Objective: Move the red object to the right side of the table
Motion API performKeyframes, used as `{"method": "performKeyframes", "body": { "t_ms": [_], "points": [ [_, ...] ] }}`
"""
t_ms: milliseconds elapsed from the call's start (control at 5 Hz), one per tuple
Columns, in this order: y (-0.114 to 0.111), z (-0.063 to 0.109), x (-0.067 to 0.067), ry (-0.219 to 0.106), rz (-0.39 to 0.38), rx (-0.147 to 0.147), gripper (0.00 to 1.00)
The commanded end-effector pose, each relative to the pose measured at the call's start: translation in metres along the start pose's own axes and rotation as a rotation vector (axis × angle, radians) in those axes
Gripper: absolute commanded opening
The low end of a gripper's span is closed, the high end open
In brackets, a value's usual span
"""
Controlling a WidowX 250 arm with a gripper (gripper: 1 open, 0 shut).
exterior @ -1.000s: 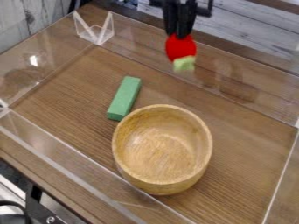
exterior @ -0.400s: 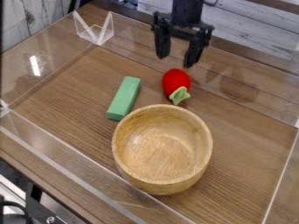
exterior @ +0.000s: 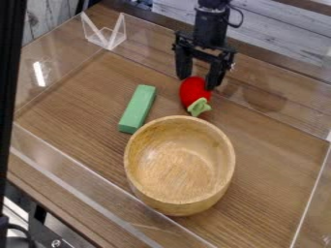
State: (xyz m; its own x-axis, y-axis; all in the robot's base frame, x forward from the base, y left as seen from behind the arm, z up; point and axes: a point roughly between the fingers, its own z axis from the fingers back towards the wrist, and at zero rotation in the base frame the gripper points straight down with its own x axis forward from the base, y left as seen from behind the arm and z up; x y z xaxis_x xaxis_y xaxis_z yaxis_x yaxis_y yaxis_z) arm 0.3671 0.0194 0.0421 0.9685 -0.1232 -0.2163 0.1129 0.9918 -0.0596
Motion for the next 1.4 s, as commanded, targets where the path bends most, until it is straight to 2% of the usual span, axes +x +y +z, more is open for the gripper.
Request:
{"method": "performKeyframes", "body": {
  "t_ms": [0, 200, 400, 600, 800, 1000, 1200],
  "points": [
    [-0.002, 0.016, 0.001, -0.049, -0.048, 0.022, 0.0],
    [-0.006, 0.027, -0.002, -0.078, -0.079, 0.043, 0.0],
    [-0.008, 0.043, -0.01, -0.133, 0.001, 0.063, 0.0],
    [-0.016, 0.066, -0.02, -0.209, 0.078, 0.086, 0.0],
    [-0.037, 0.077, -0.029, -0.257, 0.088, 0.092, 0.0],
    [-0.065, 0.066, -0.036, -0.262, 0.088, 0.081, 0.0],
    [-0.095, 0.07, -0.04, -0.284, 0.092, 0.067, 0.0]
  ]
}}
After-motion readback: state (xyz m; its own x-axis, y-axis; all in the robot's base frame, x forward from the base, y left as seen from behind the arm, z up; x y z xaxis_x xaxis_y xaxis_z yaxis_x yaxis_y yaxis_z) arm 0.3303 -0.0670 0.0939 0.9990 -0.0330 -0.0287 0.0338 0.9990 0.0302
